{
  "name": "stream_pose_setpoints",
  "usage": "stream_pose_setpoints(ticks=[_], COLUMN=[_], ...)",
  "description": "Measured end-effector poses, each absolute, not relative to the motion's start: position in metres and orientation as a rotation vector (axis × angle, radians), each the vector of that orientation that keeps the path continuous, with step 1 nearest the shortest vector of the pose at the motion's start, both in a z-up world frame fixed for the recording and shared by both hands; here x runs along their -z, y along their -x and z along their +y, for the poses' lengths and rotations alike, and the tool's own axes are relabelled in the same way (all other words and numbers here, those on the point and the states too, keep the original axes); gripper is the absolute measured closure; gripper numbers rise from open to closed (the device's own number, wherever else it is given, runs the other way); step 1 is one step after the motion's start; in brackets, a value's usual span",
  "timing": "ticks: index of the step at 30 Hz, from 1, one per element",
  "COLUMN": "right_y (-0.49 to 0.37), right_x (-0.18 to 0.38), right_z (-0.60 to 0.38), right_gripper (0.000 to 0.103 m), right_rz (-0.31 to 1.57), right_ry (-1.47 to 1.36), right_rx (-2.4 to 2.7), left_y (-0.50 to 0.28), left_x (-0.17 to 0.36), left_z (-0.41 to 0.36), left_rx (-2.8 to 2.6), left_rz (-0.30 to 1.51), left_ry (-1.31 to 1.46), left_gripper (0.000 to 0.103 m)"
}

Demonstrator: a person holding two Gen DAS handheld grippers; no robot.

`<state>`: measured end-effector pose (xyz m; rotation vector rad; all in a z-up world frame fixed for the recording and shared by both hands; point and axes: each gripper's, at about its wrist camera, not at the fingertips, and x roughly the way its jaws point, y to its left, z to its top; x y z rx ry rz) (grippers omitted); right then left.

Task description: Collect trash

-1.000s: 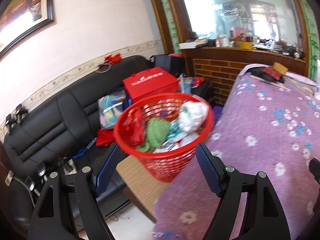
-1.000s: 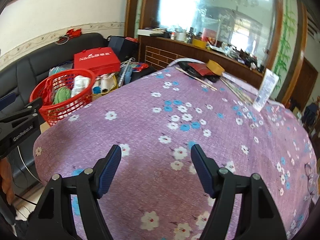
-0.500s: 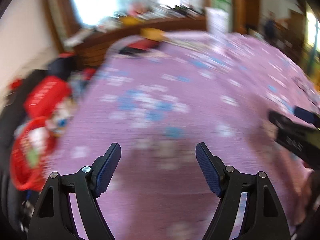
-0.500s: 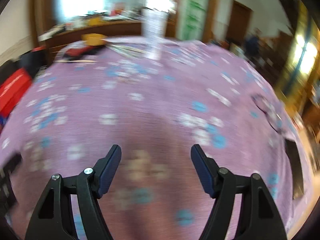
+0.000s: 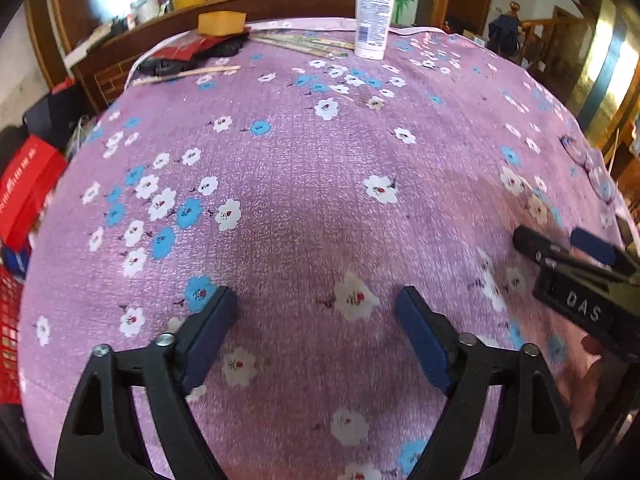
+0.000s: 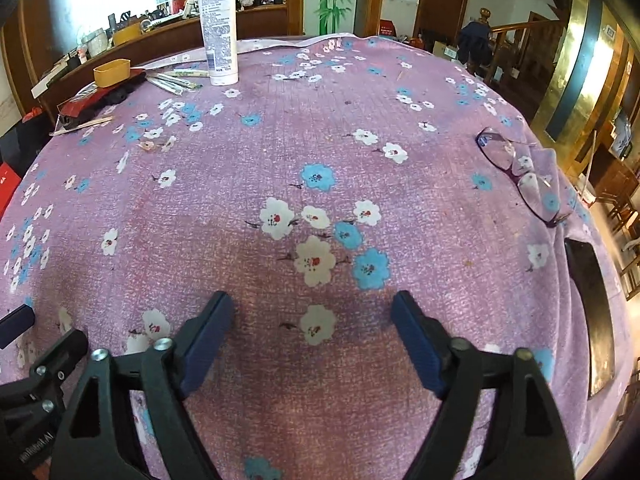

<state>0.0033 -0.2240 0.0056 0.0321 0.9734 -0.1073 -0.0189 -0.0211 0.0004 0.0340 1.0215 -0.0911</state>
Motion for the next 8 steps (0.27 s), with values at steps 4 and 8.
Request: stream_pose_setpoints(ticks=[4,8], right_y=[-0.0120,-0.0115], right_x=[-0.0020,-0.0013], right_z=[-0.2306,-0.2293], right_gripper=[0.001,0.001], right_rz=[1.000,1.006], right_ry=[-0.059,-0.048], right_rx=[0.079,0.064], left_y=[0.0090,0.0100], left_x=[0.0047,0.0044], left_z=[-0.0189,-0.0179], left_rx=[0.092,0.084], left_rz=[1.013,1.003], left_ry=[-0.030,-0.029], left_gripper=[0.000,0.000])
